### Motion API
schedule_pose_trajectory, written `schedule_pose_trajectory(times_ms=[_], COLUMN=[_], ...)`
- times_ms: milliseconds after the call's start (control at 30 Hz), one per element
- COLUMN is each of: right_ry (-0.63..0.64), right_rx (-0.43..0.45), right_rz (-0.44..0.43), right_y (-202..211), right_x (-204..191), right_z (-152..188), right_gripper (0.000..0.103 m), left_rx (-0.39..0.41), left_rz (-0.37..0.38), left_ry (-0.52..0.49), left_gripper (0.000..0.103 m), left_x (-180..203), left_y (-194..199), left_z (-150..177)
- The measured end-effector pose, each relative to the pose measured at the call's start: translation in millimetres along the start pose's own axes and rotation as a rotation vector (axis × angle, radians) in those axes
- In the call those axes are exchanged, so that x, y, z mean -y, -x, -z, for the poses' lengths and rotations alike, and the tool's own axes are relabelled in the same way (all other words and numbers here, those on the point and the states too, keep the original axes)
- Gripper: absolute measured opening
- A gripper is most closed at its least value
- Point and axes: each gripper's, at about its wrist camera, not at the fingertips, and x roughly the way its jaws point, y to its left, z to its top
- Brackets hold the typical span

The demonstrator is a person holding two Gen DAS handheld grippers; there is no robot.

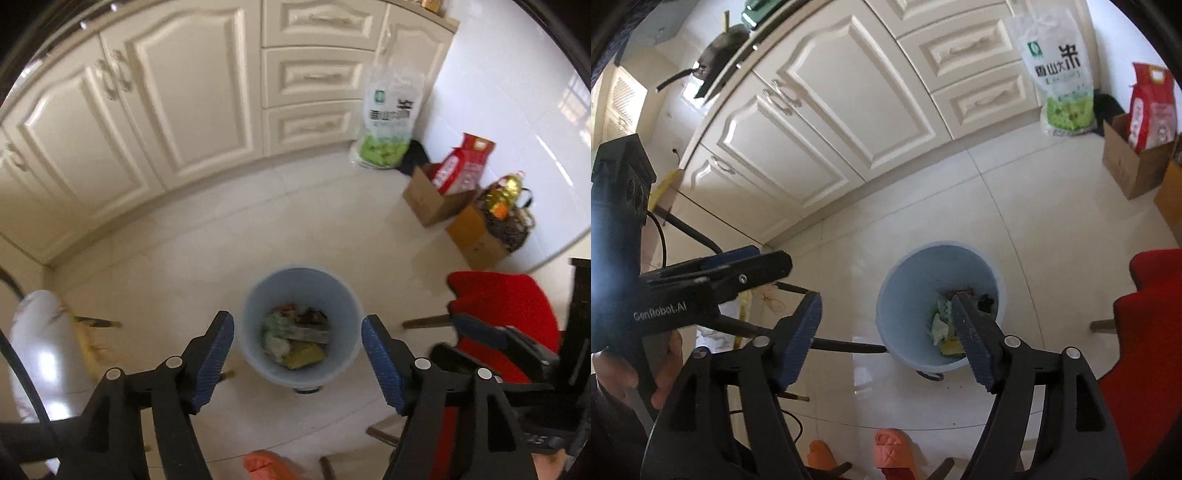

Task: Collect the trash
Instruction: 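Move both tools back over the table toward the remaining packets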

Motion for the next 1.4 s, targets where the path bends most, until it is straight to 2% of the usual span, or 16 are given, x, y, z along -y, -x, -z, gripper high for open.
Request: schedule_pose_trajectory(times_ms=[167, 333, 400, 433, 533, 600, 667, 800, 900, 1033, 1133, 1233, 1400], right_ry=[0.029, 0.102, 0.129, 0.149, 0.221, 0.267, 0.332, 0.427, 0.504, 0.586, 0.608, 0.616, 0.617], right_rx=[0.048, 0.111, 0.133, 0.15, 0.185, 0.204, 0.221, 0.219, 0.199, 0.154, 0.1, 0.05, -0.009], right_rz=[-0.007, -0.011, -0.017, -0.024, -0.047, -0.061, -0.073, -0.108, -0.126, -0.176, -0.232, -0.249, -0.238], right_y=[35.4, 78.5, 92.3, 101.4, 124.8, 135.2, 144.6, 147.3, 139.5, 116.1, 90.7, 65.4, 19.9], right_x=[-24.8, -70.2, -88.5, -101.2, -145.7, -173.0, -211.4, -276.1, -327.6, -392.1, -431.1, -452.8, -466.7], right_z=[2.0, 4.7, 4.9, 5.9, 7.4, 7.6, 7.6, 9.1, 10.1, 9.0, 6.1, 1.6, -10.3], right_gripper=[0.073, 0.074, 0.083, 0.086, 0.086, 0.089, 0.094, 0.094, 0.101, 0.103, 0.103, 0.103, 0.103], left_rx=[0.033, 0.133, 0.175, 0.195, 0.261, 0.306, 0.344, 0.395, 0.421, 0.415, 0.392, 0.342, 0.243], left_rz=[-0.025, -0.062, -0.061, -0.062, -0.078, -0.111, -0.133, -0.186, -0.245, -0.287, -0.273, -0.263, -0.21], left_ry=[0.019, 0.023, 0.046, 0.057, 0.076, 0.09, 0.11, 0.171, 0.22, 0.277, 0.35, 0.416, 0.43], left_gripper=[0.07, 0.078, 0.081, 0.083, 0.087, 0.09, 0.097, 0.098, 0.1, 0.102, 0.102, 0.102, 0.102], left_x=[3.7, 7.3, -0.7, -8.0, -27.9, -44.0, -66.6, -110.0, -144.0, -181.8, -216.9, -242.0, -265.2], left_y=[48.1, 132.6, 164.7, 181.5, 231.5, 265.7, 298.0, 353.9, 386.0, 399.0, 396.5, 386.4, 355.2], left_z=[27.2, 66.2, 83.7, 94.3, 124.0, 147.4, 173.0, 225.8, 260.5, 286.7, 297.4, 297.9, 292.2])
